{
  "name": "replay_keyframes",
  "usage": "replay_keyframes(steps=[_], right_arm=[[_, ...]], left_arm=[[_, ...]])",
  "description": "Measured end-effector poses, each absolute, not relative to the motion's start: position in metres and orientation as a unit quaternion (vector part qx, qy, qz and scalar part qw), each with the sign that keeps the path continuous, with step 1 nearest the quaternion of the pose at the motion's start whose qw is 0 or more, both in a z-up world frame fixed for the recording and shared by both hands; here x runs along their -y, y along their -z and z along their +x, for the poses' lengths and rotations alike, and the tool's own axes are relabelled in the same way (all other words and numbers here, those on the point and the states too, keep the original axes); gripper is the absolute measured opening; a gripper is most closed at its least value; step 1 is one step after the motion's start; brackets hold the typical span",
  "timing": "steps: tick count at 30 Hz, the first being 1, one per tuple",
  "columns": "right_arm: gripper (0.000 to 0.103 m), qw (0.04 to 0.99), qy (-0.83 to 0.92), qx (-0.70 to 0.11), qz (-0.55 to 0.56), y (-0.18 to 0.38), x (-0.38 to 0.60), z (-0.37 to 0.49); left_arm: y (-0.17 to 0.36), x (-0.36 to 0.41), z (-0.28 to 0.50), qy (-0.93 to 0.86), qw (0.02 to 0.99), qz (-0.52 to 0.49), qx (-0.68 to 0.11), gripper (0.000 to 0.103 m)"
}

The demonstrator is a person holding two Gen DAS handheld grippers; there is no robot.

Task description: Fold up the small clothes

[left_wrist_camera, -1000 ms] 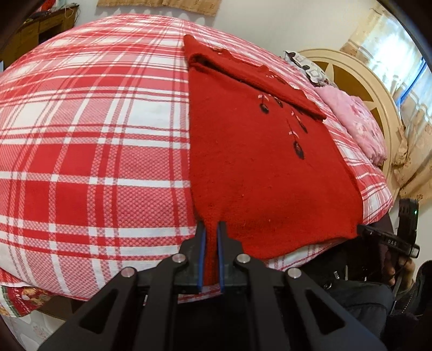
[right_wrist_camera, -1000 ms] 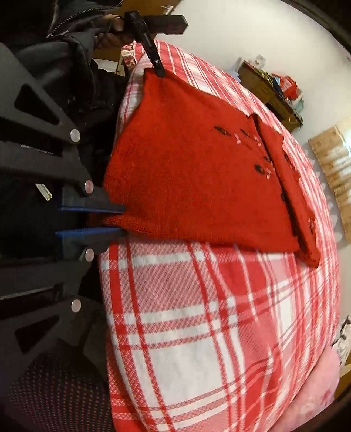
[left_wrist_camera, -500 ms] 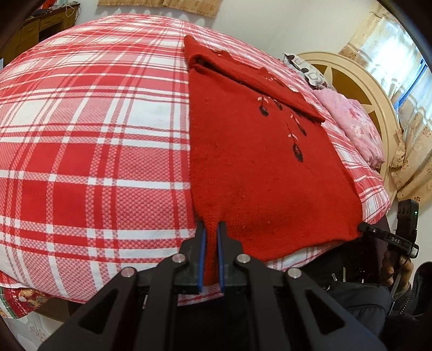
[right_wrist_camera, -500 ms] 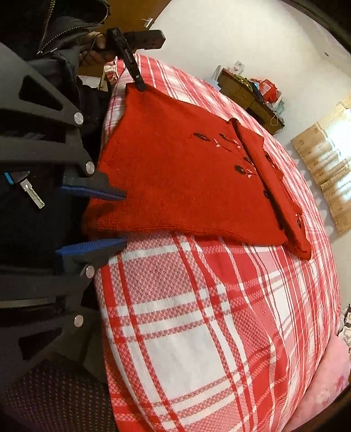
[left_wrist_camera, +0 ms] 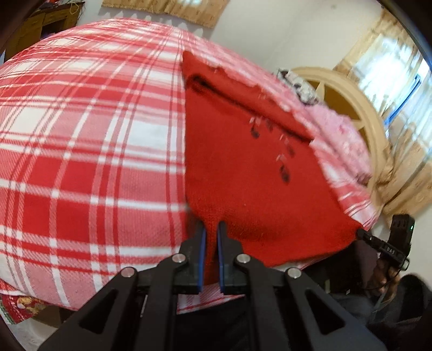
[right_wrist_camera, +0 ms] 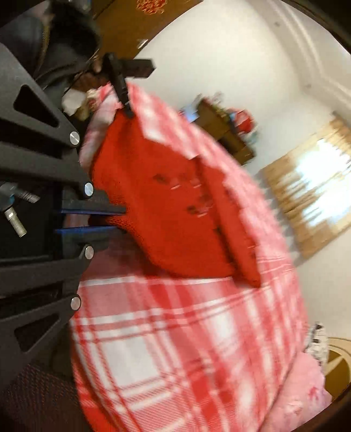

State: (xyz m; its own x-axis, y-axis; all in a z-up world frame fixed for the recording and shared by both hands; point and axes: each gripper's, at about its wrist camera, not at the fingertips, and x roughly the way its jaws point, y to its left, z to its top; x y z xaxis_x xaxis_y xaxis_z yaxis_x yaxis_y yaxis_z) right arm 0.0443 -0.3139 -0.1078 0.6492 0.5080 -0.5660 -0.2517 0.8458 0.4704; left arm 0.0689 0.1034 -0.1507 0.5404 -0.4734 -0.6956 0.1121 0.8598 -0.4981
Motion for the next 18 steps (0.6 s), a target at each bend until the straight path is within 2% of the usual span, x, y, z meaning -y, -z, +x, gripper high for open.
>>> replay_keyframes(steps=[18], right_arm=[[0.006, 0.935, -0.171, -0.253, 0.182, 0.023, 0.316, 0.112]], left_arm=[[0.064, -0.100, 0.135, 0.210, 0.891, -0.209, -0.345, 0.008]])
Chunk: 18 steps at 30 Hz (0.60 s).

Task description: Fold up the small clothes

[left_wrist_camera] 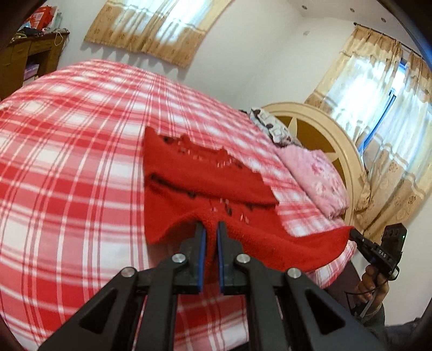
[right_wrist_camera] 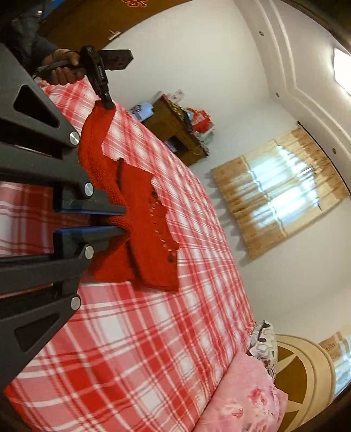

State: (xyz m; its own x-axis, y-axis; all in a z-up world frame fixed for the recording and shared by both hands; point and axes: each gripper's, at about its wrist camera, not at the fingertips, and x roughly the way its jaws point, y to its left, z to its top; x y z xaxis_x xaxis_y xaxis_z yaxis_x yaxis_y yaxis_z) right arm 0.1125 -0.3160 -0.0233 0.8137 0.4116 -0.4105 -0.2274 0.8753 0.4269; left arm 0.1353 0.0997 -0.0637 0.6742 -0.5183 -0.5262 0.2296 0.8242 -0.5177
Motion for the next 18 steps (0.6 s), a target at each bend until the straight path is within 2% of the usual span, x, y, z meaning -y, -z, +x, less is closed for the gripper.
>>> replay_keyframes(steps=[11, 18], right_arm=[[0.006, 0.947, -0.150, -0.236, 0.159, -0.006, 0.307, 0.190], [0.006, 0.947, -0.132, -0.247, 0.158, 0.000, 0.306, 0.247]], left_arm=[[0.045, -0.102, 0.203, 0.211, 0.891, -0.233, -0.328, 0.008], [0.040, -0.098, 0.249, 0.207, 0.893, -0.226, -0.330, 0.008]])
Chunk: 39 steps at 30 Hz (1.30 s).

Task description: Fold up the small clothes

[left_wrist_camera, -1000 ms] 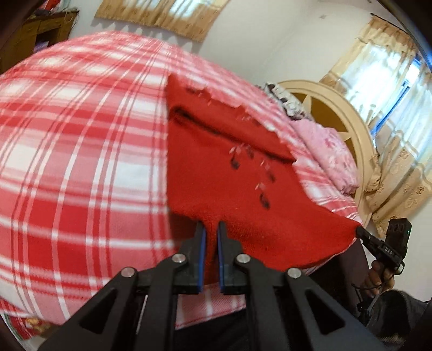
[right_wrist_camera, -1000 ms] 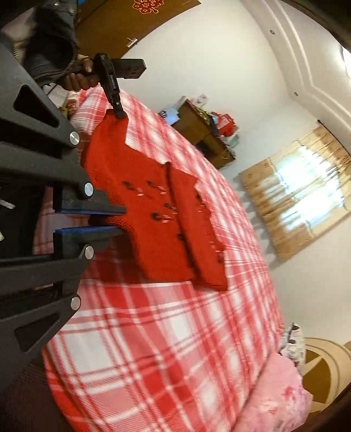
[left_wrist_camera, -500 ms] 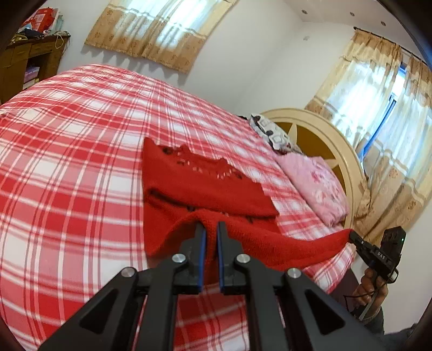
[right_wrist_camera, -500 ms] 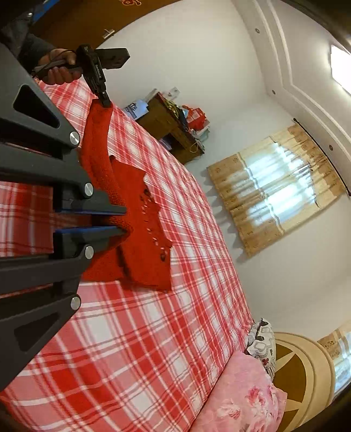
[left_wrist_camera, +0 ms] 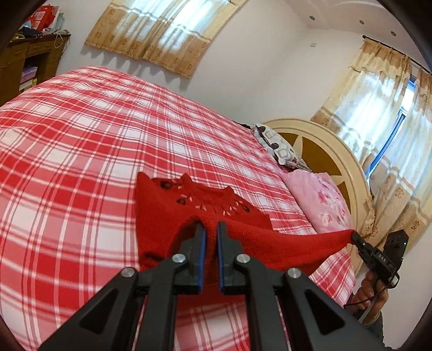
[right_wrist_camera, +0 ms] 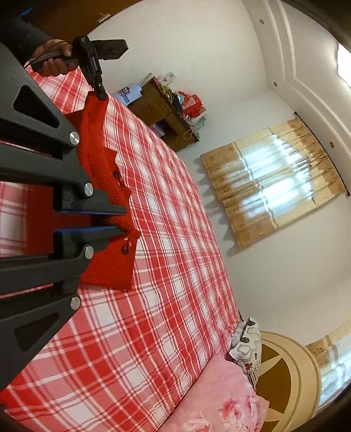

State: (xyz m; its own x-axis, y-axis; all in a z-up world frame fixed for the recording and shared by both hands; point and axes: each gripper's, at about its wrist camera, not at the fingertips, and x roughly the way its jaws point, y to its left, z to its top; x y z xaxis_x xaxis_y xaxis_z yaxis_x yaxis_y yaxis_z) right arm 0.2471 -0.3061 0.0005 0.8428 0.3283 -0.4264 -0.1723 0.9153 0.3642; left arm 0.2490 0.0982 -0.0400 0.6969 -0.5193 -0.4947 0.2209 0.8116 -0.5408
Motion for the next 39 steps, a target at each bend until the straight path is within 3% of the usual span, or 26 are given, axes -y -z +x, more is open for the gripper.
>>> replay_keyframes(steps=[16, 19, 20, 21, 23, 27, 29, 34, 39], right_arm=[[0.007, 0.911, -0.075, -0.378, 0.148, 0.104, 0.301, 0.393], [0.013, 0.912, -0.044, -0.383, 0.138, 0.116, 0.303, 0.409], [0.025, 0.912, -0.036, -0.386, 0.130, 0.116, 0.302, 0.409], [0.038, 0.912, -0.037, -0.388, 0.126, 0.115, 0.300, 0.405], [0.047, 0.912, -0.059, -0.389, 0.118, 0.114, 0.291, 0.392], [0.048, 0.895, -0.089, -0.436, 0.028, 0.125, 0.251, 0.381], [0.048, 0.883, -0.096, -0.460, -0.010, 0.135, 0.233, 0.387], [0.048, 0.878, -0.085, -0.469, -0.052, 0.140, 0.209, 0.426], [0.048, 0.905, -0.056, -0.421, -0.022, 0.116, 0.220, 0.448]], left_arm=[[0.123, -0.090, 0.361, 0.162, 0.869, -0.219, -0.412, 0.008], [0.134, -0.089, 0.375, 0.143, 0.868, -0.212, -0.426, 0.011], [0.136, -0.090, 0.378, 0.141, 0.867, -0.215, -0.427, 0.012], [0.135, -0.091, 0.379, 0.139, 0.867, -0.216, -0.427, 0.015], [0.128, -0.097, 0.372, 0.134, 0.872, -0.221, -0.415, 0.025], [0.118, -0.096, 0.343, 0.122, 0.901, -0.144, -0.390, 0.060], [0.121, -0.089, 0.326, 0.127, 0.906, -0.096, -0.393, 0.069], [0.134, -0.054, 0.328, 0.111, 0.907, 0.001, -0.407, 0.070], [0.125, -0.044, 0.359, 0.060, 0.921, 0.023, -0.385, 0.071]])
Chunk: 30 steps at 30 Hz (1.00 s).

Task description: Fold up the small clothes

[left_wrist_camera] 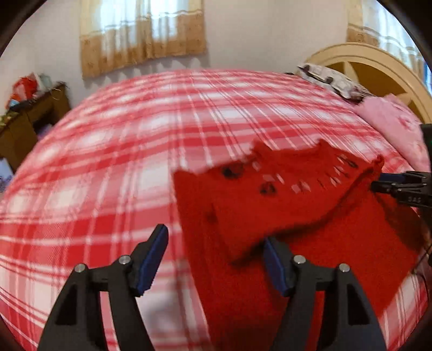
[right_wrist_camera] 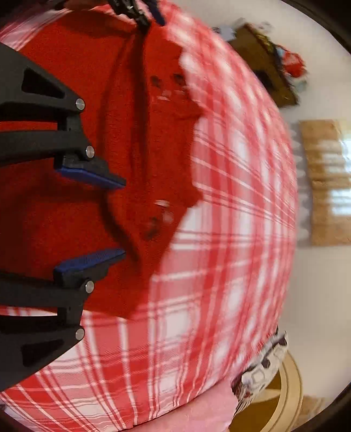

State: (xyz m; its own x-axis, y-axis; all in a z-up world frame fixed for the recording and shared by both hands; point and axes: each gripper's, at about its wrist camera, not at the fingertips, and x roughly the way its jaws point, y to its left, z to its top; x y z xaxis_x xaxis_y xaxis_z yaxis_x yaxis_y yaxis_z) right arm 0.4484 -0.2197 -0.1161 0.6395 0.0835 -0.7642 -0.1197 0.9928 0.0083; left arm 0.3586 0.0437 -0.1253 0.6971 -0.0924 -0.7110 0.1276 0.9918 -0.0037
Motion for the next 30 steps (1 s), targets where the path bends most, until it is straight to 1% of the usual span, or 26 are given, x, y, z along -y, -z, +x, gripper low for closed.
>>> replay_keyframes(steps=[4, 8, 11, 12, 14, 20, 22, 23, 26, 30], right_arm=[[0.048, 0.909, -0.062, -0.411, -0.002, 0.113, 0.228, 0.433], [0.048, 0.909, -0.063, -0.411, -0.017, 0.121, 0.235, 0.410], [0.048, 0.908, -0.058, -0.414, -0.011, 0.125, 0.244, 0.400], [0.048, 0.908, -0.057, -0.416, -0.010, 0.126, 0.245, 0.400], [0.048, 0.908, -0.052, -0.415, -0.009, 0.127, 0.247, 0.398], [0.048, 0.911, -0.062, -0.408, -0.001, 0.129, 0.247, 0.388], [0.048, 0.911, -0.065, -0.408, -0.003, 0.130, 0.248, 0.385], [0.048, 0.911, -0.066, -0.407, -0.005, 0.129, 0.249, 0.383], [0.048, 0.914, -0.064, -0.401, -0.016, 0.124, 0.255, 0.381], [0.048, 0.917, -0.046, -0.396, 0.012, 0.116, 0.282, 0.384]], left_arm=[[0.118, -0.066, 0.378, 0.027, 0.922, -0.024, -0.386, 0.072], [0.121, -0.072, 0.365, 0.038, 0.921, -0.037, -0.387, 0.075], [0.123, -0.074, 0.349, 0.047, 0.922, -0.044, -0.381, 0.084], [0.122, -0.075, 0.347, 0.045, 0.924, -0.046, -0.377, 0.089], [0.119, -0.077, 0.354, 0.035, 0.925, -0.048, -0.375, 0.095], [0.099, -0.091, 0.391, 0.040, 0.918, -0.098, -0.382, 0.095], [0.097, -0.093, 0.397, 0.048, 0.913, -0.105, -0.390, 0.101], [0.099, -0.092, 0.400, 0.047, 0.909, -0.100, -0.402, 0.103], [0.108, -0.091, 0.393, 0.042, 0.909, -0.081, -0.406, 0.103], [0.120, -0.081, 0.377, 0.043, 0.912, -0.042, -0.406, 0.099]])
